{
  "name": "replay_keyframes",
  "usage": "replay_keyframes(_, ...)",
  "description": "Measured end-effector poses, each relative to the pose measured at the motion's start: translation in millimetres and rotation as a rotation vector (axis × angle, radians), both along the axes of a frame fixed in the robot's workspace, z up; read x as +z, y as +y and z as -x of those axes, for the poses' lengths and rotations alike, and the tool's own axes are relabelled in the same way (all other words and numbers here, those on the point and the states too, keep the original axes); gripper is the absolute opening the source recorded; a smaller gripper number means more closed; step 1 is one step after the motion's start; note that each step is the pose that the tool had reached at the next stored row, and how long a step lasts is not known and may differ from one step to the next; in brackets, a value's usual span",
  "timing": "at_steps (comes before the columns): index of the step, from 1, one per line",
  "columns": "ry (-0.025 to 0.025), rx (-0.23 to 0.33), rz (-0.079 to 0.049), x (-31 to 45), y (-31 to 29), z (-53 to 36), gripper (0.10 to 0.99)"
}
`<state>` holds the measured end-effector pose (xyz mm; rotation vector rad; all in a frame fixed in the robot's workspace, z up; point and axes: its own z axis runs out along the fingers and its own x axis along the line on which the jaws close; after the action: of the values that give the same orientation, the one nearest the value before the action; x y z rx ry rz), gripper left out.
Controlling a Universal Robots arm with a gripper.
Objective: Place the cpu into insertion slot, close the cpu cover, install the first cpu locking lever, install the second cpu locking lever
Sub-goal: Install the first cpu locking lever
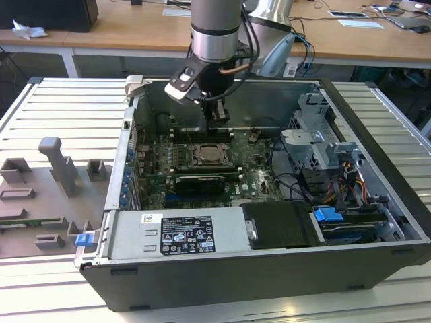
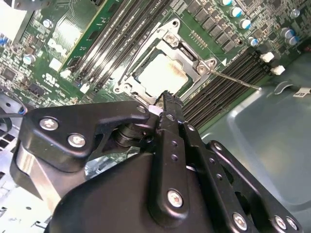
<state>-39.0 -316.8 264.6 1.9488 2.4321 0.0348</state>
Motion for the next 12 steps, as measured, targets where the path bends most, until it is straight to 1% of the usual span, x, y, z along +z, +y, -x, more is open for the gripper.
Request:
replay_keyframes(2,0.0,0.014,0.0,0.0,0.0,0.0,0.106)
replay_keyframes(4,0.0001,0.061,0.0,0.0,0.0,0.1,0.106)
replay_keyframes(9,0.0,0.142,0.0,0.0,0.0,0.1,0.106)
replay_keyframes(10,0.0,0.176,0.0,0.0,0.0,0.1,0.106)
replay_keyframes(12,0.0001,0.214,0.0,0.0,0.0,0.1,0.106)
